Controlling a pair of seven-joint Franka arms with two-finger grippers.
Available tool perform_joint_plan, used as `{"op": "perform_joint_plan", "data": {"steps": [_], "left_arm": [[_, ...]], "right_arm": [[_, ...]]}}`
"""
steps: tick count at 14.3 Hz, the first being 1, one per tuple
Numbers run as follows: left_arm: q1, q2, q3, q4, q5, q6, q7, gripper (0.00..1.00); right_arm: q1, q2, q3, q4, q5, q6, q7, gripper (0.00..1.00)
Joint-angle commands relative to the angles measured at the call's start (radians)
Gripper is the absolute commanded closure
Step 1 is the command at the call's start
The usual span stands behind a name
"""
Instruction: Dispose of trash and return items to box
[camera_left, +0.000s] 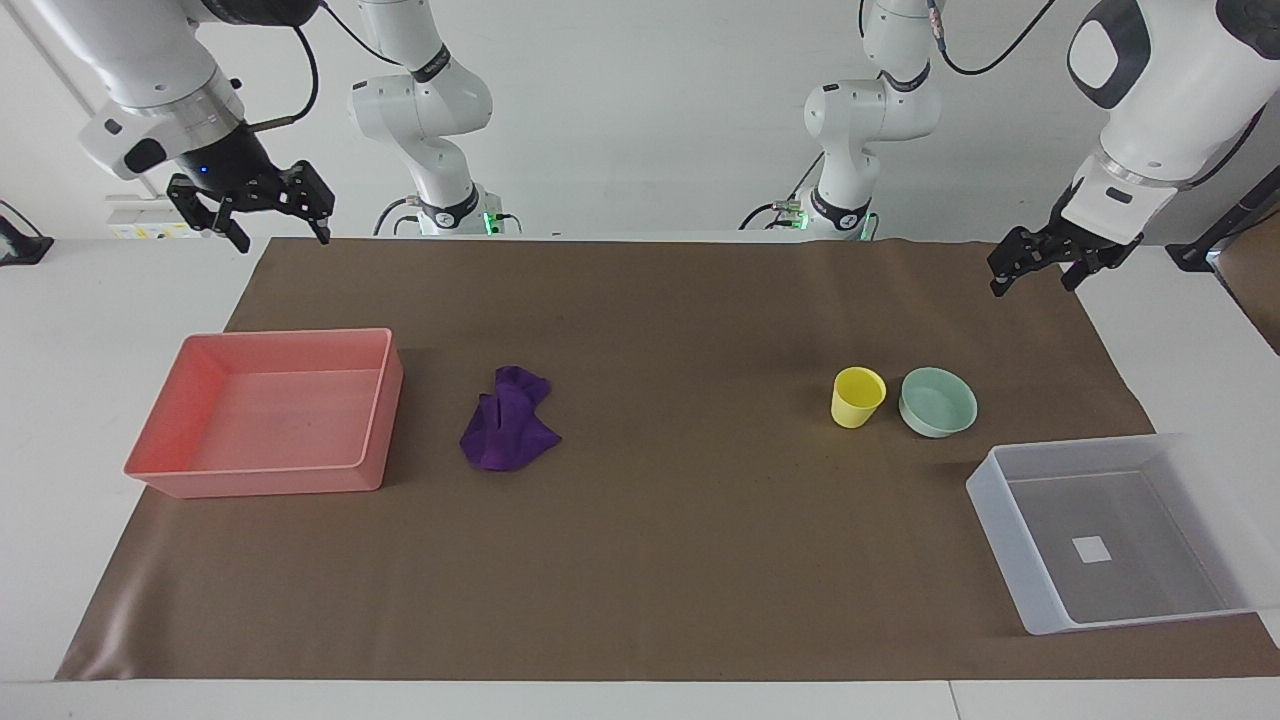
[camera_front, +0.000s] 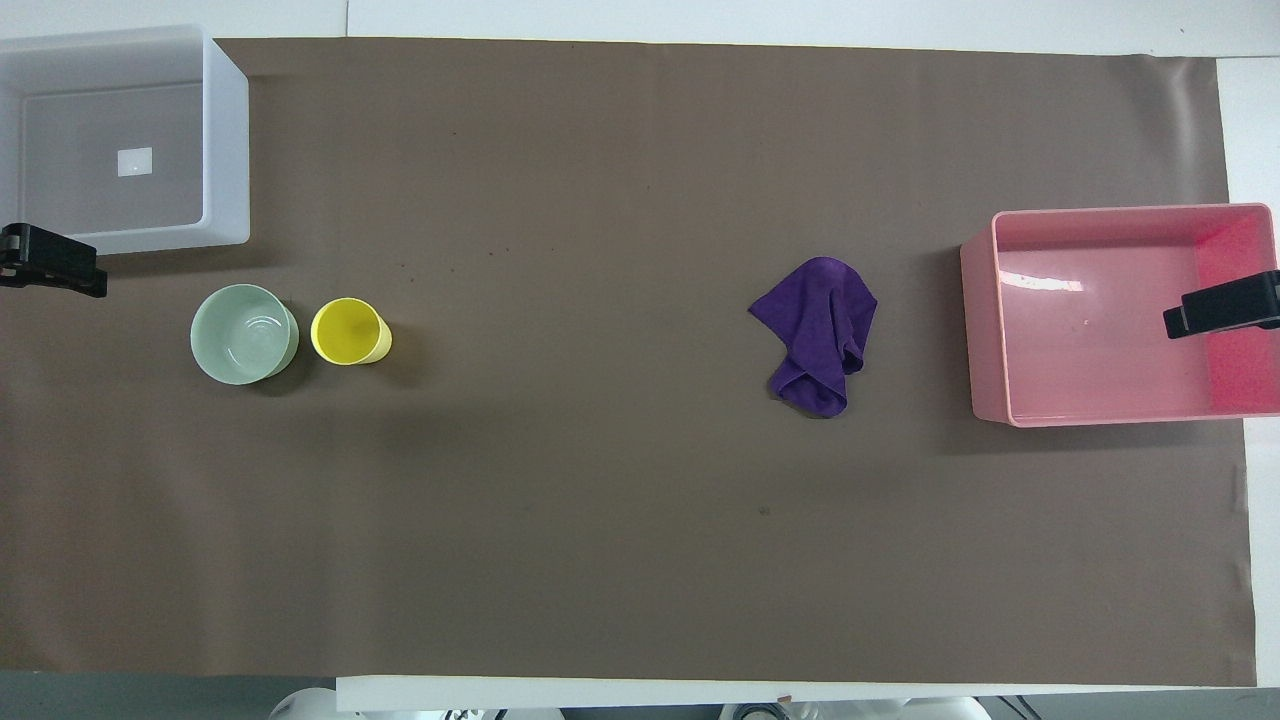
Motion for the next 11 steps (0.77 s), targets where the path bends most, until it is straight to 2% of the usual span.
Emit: {"op": "perform_joint_plan", "data": {"steps": [1, 6, 9, 11], "left_arm": [[0.011, -0.010, 0.000, -0.001, -0.016, 0.003, 0.010, 0.00], [0.025, -0.034, -0.002, -0.051, -0.016, 0.012, -0.011, 0.00], [0.048, -0.024, 0.004, -0.099, 0.023, 0.161, -0.071, 0.00], [0.083, 0.002, 0.003, -0.123, 0.023, 0.224, -0.106, 0.00]], "right_arm": [[-0.024, -0.018, 0.005, -0.019, 0.000, -0.008, -0.014, 0.00], [-0.027, -0.018, 0.006, -0.019, 0.000, -0.008, -0.015, 0.00], [-0.026, -0.025, 0.006, -0.051, 0.000, 0.021, -0.017, 0.01], [0.012, -0.019, 0.014, -0.107, 0.000, 0.125, -0.011, 0.01]]}}
